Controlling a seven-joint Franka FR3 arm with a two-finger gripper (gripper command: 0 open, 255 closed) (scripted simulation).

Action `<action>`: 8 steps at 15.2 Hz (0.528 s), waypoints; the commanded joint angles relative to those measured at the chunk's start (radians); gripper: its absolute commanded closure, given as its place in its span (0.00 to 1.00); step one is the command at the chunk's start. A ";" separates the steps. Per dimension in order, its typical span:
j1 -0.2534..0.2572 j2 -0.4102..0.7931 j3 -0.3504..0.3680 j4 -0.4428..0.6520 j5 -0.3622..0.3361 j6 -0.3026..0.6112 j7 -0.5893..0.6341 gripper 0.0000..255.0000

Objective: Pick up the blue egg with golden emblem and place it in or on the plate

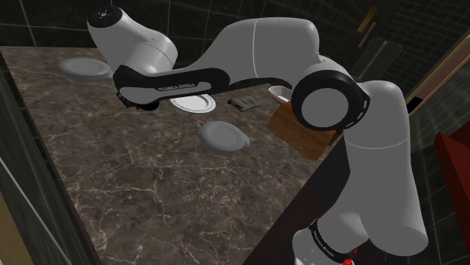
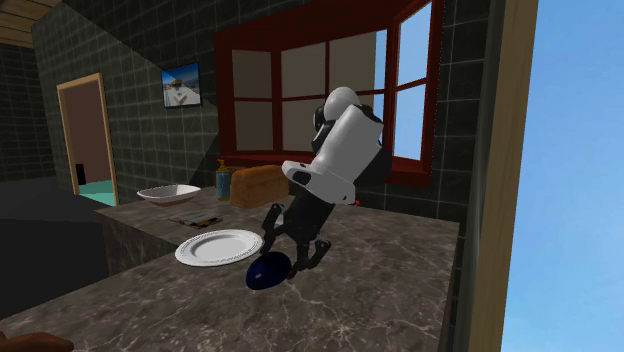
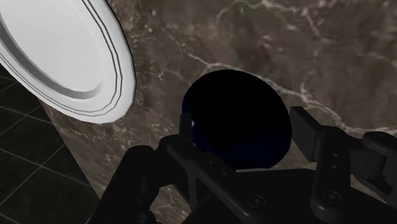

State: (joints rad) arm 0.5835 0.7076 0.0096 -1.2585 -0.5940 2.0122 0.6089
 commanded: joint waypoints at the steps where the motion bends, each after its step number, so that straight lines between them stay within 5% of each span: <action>1: 0.000 0.001 0.000 0.000 0.000 0.000 0.000 1.00; 8: 0.000 -0.008 0.002 0.011 0.004 -0.017 -0.011 1.00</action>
State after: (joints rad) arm 0.5836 0.7012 0.0107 -1.2559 -0.5919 2.0032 0.6038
